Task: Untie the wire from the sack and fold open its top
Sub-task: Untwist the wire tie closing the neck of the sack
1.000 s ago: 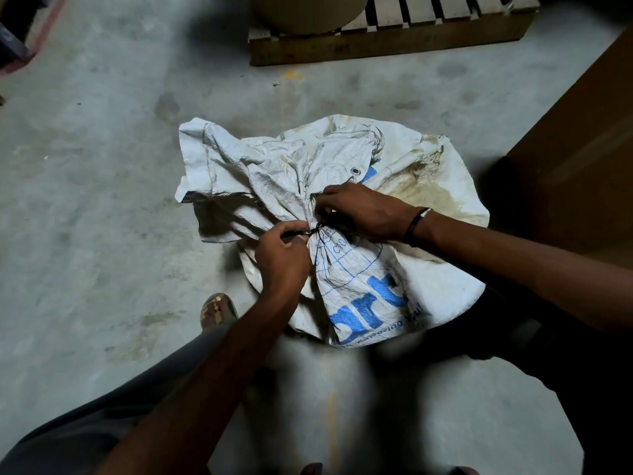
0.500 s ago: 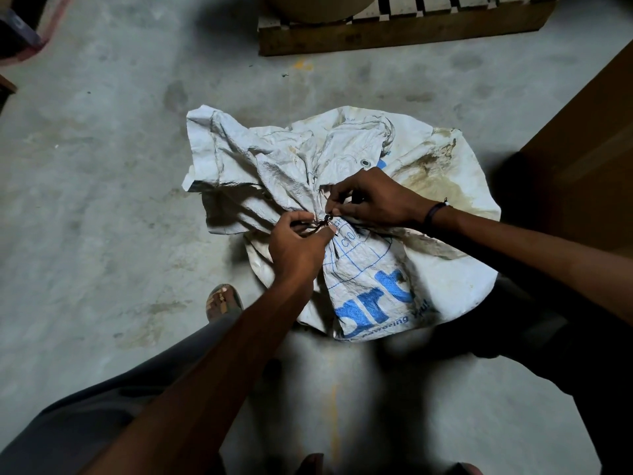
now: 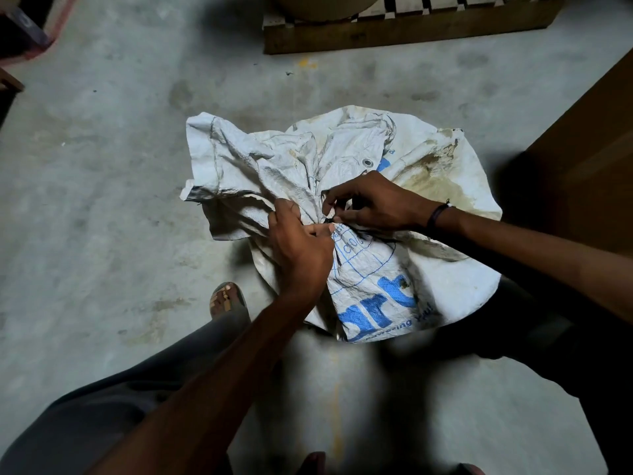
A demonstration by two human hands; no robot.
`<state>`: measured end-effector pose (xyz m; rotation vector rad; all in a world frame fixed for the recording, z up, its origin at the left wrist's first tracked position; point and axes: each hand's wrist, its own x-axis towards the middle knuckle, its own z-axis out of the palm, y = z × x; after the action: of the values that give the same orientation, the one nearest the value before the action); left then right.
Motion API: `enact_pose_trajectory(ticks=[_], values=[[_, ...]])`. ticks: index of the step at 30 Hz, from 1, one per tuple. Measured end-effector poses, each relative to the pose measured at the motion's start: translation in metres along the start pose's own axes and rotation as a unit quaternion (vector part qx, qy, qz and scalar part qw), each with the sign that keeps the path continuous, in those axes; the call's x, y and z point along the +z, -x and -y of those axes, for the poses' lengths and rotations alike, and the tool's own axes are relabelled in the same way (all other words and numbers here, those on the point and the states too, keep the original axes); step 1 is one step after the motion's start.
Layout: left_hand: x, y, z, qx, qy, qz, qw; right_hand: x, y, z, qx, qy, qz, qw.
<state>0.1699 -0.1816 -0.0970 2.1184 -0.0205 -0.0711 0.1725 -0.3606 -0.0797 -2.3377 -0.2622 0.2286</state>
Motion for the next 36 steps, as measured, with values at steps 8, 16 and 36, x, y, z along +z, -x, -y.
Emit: enact_pose_trajectory(ticks=[8,16,36], values=[[-0.006,0.001,0.012,-0.026,0.023,-0.01,0.999,0.003,-0.003,-0.001,-0.004,0.003,0.025,1.0],[-0.005,-0.005,0.019,-0.013,0.089,0.009,0.996,0.003,-0.007,-0.003,0.007,-0.023,0.026,0.999],[-0.005,-0.005,0.027,-0.049,0.091,0.02,0.994,0.019,-0.007,0.009,-0.055,0.106,-0.001,0.993]])
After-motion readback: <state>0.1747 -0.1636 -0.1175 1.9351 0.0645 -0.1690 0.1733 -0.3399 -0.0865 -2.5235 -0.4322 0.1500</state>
